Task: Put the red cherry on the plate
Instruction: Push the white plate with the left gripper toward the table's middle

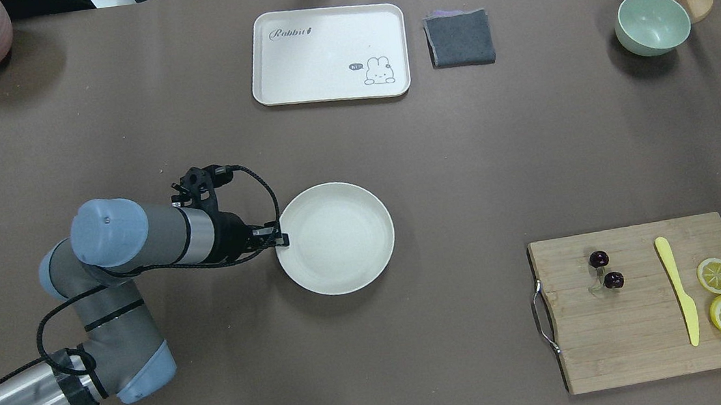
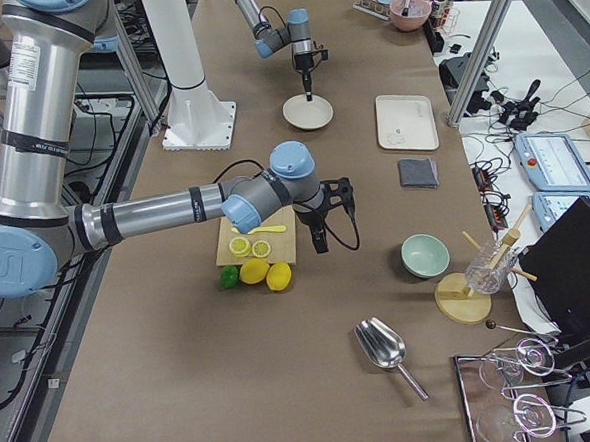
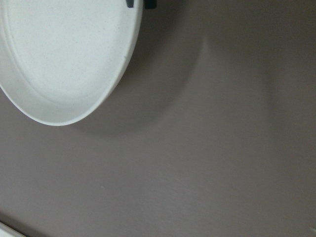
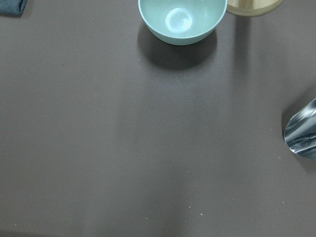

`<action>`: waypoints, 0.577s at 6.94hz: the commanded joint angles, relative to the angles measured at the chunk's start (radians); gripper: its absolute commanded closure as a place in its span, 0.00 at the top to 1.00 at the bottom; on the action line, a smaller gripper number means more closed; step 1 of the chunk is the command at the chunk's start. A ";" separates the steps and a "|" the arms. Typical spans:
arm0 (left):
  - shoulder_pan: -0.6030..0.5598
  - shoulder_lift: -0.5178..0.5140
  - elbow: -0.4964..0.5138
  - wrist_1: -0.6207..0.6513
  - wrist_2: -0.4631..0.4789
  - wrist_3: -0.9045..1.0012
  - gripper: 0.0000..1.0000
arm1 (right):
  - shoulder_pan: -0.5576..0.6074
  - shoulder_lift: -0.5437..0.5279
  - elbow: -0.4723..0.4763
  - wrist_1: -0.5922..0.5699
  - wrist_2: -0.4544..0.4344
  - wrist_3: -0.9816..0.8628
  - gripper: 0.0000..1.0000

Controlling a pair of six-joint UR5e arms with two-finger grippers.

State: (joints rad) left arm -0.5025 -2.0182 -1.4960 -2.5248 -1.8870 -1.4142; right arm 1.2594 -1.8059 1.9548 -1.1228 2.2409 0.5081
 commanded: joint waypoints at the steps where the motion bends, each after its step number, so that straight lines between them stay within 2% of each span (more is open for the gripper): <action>1: 0.027 -0.037 -0.003 0.041 0.035 -0.015 0.08 | 0.000 0.000 0.001 0.000 0.002 0.004 1.00; 2: 0.025 -0.030 -0.006 0.041 0.037 -0.011 0.93 | -0.002 0.007 0.004 0.000 0.009 0.038 1.00; 3: -0.002 -0.019 -0.022 0.041 0.032 -0.008 0.98 | -0.009 0.011 0.012 0.000 0.019 0.076 1.00; 4: -0.055 0.028 -0.059 0.053 -0.006 -0.003 0.98 | -0.046 0.011 0.038 -0.002 0.020 0.151 1.00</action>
State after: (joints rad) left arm -0.5079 -2.0305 -1.5210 -2.4814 -1.8623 -1.4224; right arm 1.2447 -1.7970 1.9693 -1.1232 2.2559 0.5842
